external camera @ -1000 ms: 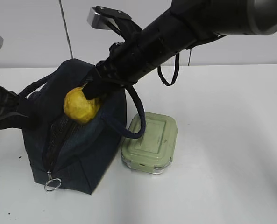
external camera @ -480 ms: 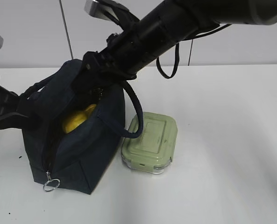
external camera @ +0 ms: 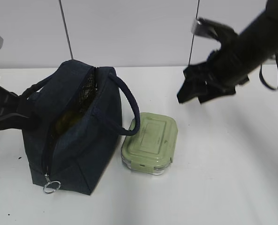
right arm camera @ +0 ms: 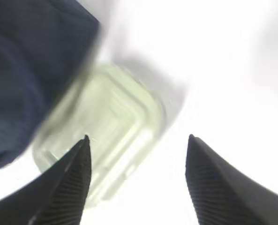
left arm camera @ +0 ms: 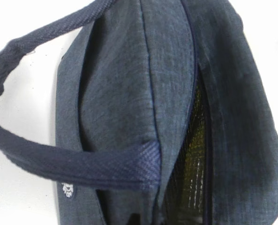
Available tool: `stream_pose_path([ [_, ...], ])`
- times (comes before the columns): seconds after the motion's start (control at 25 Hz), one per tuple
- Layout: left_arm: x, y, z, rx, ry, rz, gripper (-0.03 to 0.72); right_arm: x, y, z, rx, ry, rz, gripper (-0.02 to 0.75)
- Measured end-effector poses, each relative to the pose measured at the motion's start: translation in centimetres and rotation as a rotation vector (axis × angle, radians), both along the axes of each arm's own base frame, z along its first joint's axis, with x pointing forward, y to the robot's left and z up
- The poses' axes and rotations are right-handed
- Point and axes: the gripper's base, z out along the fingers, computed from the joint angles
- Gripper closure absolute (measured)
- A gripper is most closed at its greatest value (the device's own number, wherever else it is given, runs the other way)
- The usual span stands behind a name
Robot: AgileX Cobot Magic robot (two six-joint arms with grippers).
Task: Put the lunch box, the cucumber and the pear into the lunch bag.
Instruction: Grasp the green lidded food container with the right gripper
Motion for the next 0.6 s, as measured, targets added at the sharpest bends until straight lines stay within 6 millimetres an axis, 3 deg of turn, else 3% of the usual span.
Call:
stream_pose_path([
  [0.08, 0.0, 0.0, 0.0, 0.000, 0.004, -0.002, 0.704, -1.8, -0.4, -3.6, 0.107, 0.091, -0.073, 0.249],
  [0.2, 0.0, 0.0, 0.0, 0.000, 0.004, -0.002, 0.704, -3.7, -0.1, -6.7, 0.268, 0.121, -0.177, 0.246],
  [0.4, -0.1, 0.0, 0.0, 0.000, 0.007, -0.003, 0.704, -4.5, 0.0, -8.8, 0.420, 0.106, -0.315, 0.155],
  [0.6, -0.1, 0.0, 0.0, 0.000, 0.009, -0.004, 0.704, -4.2, 0.2, -10.7, 0.453, 0.150, -0.340, 0.139],
])
